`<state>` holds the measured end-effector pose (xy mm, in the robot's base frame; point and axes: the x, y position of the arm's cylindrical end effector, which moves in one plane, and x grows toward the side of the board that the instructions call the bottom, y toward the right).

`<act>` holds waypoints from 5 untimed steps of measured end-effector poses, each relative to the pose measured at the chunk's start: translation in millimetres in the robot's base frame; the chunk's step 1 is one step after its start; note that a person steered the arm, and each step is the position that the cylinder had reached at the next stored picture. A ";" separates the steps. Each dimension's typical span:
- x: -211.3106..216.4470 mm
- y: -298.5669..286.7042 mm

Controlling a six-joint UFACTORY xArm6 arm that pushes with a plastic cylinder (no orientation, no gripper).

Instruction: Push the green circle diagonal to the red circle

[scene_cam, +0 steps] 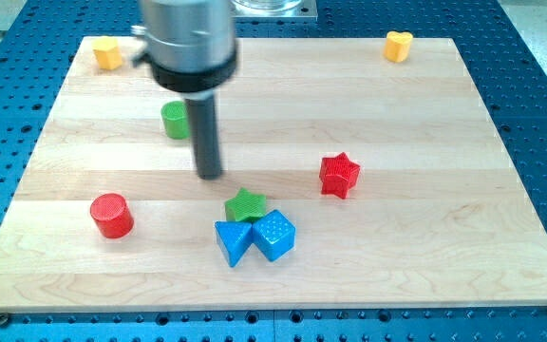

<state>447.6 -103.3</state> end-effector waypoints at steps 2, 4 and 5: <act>-103.7 -52.7; -47.8 -4.7; -72.3 -4.1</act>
<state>375.3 -107.4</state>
